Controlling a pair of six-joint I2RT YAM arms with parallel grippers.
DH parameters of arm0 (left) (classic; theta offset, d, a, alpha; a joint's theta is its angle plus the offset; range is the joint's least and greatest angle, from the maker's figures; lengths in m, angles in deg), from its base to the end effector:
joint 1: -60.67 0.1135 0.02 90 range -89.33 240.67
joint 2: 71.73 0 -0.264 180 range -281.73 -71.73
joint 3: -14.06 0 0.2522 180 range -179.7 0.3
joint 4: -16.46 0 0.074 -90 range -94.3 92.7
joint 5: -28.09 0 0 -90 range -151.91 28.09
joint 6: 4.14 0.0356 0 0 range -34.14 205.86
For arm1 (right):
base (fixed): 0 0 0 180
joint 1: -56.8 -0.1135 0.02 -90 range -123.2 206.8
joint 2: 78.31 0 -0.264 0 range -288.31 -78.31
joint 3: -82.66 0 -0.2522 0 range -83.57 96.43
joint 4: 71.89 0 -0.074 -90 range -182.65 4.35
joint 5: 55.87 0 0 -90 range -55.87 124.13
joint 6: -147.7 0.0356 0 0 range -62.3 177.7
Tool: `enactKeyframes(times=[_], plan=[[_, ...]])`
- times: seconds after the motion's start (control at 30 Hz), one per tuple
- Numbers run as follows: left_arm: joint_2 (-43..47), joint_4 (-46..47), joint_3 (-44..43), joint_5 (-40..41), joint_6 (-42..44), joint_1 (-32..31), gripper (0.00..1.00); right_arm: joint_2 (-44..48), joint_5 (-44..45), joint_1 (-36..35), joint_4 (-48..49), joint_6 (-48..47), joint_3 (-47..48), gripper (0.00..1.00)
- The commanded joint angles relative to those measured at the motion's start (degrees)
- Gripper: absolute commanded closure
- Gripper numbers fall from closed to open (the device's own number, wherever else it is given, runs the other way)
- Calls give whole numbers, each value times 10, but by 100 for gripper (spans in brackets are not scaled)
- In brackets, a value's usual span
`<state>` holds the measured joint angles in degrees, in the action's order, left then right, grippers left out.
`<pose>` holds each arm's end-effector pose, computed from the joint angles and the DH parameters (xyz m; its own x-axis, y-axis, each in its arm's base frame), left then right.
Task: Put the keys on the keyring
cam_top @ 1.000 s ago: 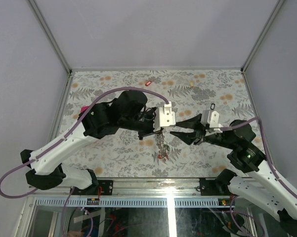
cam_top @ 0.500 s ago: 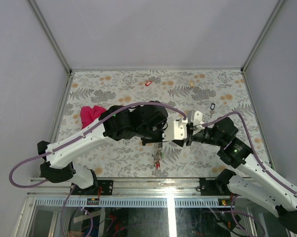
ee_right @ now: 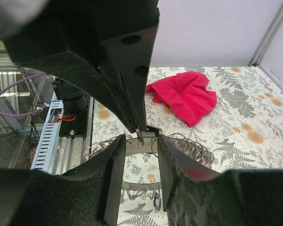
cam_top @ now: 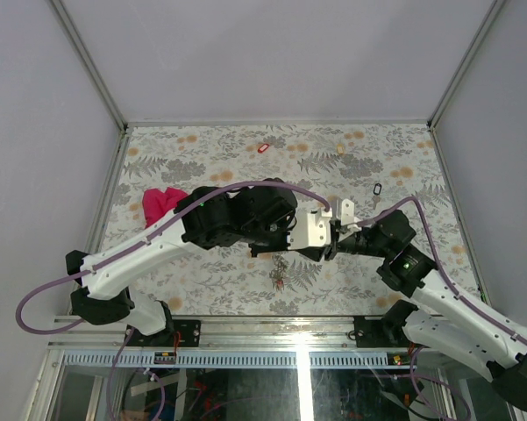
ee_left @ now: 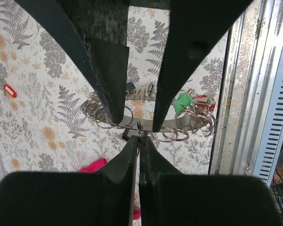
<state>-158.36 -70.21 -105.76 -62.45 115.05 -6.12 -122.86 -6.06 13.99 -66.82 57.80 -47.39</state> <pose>0.1103 -0.2582 0.4270 0.1728 0.8345 -0.5232 0.9587 -0.0207 0.2836 0.1182 0.1408 0.3408 0.1316 0.1237 -0.9836 -0.9849 0.1290 -0.1156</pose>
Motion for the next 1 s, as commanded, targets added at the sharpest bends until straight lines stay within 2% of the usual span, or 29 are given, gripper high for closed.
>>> enactKeyframes(times=[0.0, 0.5, 0.67, 0.7, 0.87, 0.97], plan=[[5, 10, -24, 12, 9, -3, 100, -13, -19, -1, 60, 10, 5, 62], [6, 13, -22, 3, 14, -4, 100, -37, -26, -1, 74, 8, 8, 76], [10, 20, -23, 6, 16, -3, 100, -42, -35, -1, 73, 19, 17, 97], [13, 24, -24, 5, 15, -3, 99, -42, -35, -1, 66, 20, 22, 100], [46, 55, -24, -10, 14, -3, 78, -23, -25, -1, 45, 22, 39, 100], [84, 110, -3, -20, 13, -4, 67, -9, -17, -1, 26, 21, 55, 100]])
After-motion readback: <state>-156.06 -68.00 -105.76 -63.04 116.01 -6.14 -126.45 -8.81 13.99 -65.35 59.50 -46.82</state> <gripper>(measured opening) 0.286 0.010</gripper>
